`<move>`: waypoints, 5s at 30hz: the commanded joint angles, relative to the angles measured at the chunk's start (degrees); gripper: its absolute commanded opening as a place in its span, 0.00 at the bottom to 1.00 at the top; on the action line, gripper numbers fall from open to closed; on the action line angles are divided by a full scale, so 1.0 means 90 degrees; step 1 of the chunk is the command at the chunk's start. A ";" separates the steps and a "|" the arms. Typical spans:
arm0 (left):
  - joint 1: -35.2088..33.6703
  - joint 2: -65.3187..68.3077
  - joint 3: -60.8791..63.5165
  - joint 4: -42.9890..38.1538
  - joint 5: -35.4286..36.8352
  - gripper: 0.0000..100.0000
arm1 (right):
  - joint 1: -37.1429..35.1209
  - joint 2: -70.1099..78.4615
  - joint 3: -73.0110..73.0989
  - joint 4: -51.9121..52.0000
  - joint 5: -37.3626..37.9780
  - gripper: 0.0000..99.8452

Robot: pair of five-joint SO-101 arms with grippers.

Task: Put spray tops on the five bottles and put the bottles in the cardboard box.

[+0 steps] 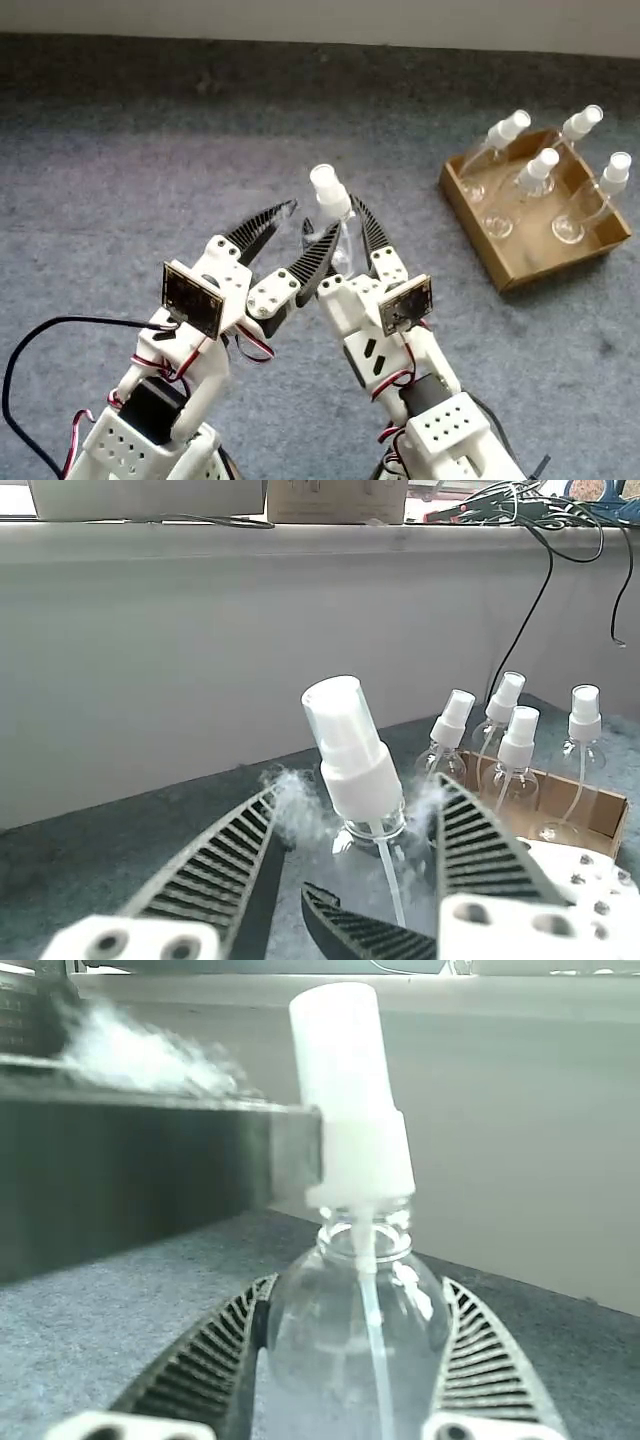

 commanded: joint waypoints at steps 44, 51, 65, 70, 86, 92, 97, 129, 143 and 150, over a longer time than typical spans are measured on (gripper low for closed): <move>-0.0063 0.2681 -0.1558 -0.1455 0.0352 0.10 | 0.0093 0.0024 0.0630 -0.0142 0.0059 0.16; -0.0005 0.2681 -0.1490 -0.1758 0.0313 0.05 | 0.0093 0.0034 0.0630 -0.0142 0.0059 0.16; 0.0532 0.2681 -0.1411 -0.1778 0.0313 0.06 | 0.0093 0.0034 0.0630 -0.0132 0.0059 0.16; 0.0532 0.2681 -0.1343 -0.1729 0.0313 0.06 | 0.0093 0.0034 0.0630 -0.0132 0.0059 0.16; 0.0503 0.2681 -0.1372 -0.0713 -0.0488 0.06 | 0.0093 0.0005 0.0620 0.0200 0.0068 0.16; 0.0464 0.2681 -0.1363 -0.0332 -0.0537 0.07 | 0.0093 0.0005 0.0610 0.0200 0.0068 0.16; 0.0464 0.2681 -0.1372 -0.0352 -0.0537 0.07 | 0.0093 0.0005 0.0610 0.0200 0.0068 0.16; 0.0444 0.3209 -0.2242 0.0283 -0.0117 0.06 | 0.0093 0.0005 0.0610 0.0200 0.0068 0.16; 0.0249 0.3111 -0.1714 -0.0225 -0.0137 0.07 | 0.0093 0.0005 0.0610 0.0200 0.0068 0.16; 0.0249 0.3160 -0.1724 -0.0215 -0.0137 0.22 | 0.0093 0.0005 0.0610 0.0200 0.0068 0.16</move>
